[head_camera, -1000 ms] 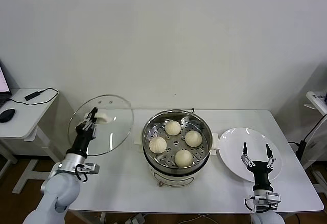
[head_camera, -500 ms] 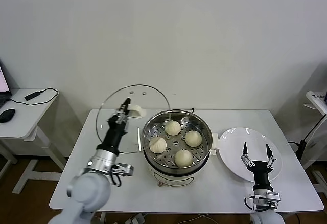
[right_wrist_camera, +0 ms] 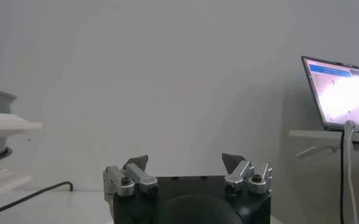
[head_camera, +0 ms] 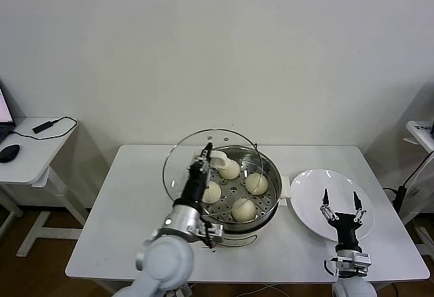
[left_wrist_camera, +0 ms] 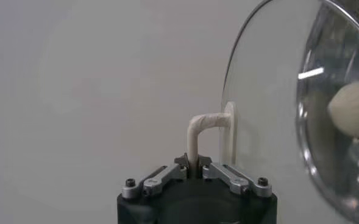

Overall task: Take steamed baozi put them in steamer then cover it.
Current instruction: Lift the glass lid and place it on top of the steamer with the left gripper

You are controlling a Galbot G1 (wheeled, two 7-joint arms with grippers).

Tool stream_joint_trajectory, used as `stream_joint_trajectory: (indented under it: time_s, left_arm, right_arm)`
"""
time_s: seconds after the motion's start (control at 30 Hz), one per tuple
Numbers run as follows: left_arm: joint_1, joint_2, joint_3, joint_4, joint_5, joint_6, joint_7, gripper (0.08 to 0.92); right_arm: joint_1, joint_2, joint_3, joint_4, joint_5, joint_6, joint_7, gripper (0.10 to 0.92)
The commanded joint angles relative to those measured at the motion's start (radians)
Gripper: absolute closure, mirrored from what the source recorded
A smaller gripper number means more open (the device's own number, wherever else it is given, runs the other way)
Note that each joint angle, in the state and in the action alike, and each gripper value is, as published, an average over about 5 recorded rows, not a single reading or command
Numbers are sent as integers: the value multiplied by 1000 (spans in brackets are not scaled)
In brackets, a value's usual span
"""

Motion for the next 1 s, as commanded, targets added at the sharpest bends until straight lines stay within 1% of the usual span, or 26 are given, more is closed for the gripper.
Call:
stream_joint_trajectory:
  time_s: [0.03,0.47,1.0]
  left_arm:
    - [-41,-92,125,85,108,99,81,809]
    - [-73,-159,157,166,113,132,39,809]
    - [-84,-189,159,220,174,138,35,809]
  right_arm:
    - [3,1,3,-11,1,1,1,203]
    - [14,-1,4,-30,2,1,4,203]
    - [14,-1,9,-34,4,4,3,203]
